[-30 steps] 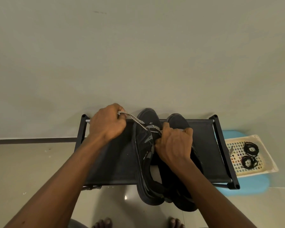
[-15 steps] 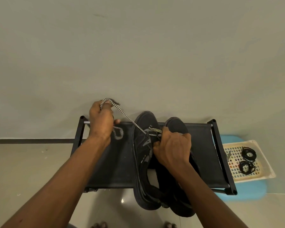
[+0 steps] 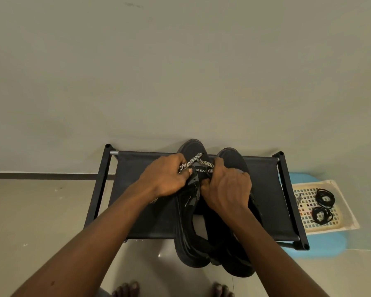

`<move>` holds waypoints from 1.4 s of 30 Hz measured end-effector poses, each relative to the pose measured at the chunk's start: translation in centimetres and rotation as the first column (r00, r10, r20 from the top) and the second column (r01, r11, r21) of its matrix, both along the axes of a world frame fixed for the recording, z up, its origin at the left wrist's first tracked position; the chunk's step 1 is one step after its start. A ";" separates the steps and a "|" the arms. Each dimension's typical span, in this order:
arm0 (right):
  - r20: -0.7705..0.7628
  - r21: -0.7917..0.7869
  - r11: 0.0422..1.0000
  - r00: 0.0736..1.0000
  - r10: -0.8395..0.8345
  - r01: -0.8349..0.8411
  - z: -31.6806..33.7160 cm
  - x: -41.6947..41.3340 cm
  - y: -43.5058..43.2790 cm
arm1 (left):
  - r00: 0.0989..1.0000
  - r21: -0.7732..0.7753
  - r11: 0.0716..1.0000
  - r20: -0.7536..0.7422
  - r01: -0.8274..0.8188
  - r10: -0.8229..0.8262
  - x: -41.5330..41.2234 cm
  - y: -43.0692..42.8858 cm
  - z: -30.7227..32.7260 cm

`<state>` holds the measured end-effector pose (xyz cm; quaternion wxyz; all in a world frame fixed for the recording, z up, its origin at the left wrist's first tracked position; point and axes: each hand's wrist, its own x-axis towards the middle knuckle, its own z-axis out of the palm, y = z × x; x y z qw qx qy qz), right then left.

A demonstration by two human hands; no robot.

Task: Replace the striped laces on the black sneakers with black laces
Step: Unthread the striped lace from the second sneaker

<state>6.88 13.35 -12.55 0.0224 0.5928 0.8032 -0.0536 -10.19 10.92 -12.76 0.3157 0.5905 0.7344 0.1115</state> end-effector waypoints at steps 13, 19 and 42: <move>0.000 -0.016 0.999 1.000 -0.028 0.028 -0.2 0.2 0.1 | 0.640 -0.148 0.872 0.623 -0.467 0.449 -1.7 1.0 1.5; 0.005 -0.033 0.999 1.000 -0.027 0.027 -0.1 0.1 0.2 | 0.296 -0.195 0.718 0.816 -0.669 0.497 -3.3 1.4 2.7; -0.084 0.003 0.997 0.993 -0.078 0.078 -0.8 -0.4 -0.3 | 0.998 0.157 0.985 -0.007 0.070 -0.069 -1.6 0.3 -0.7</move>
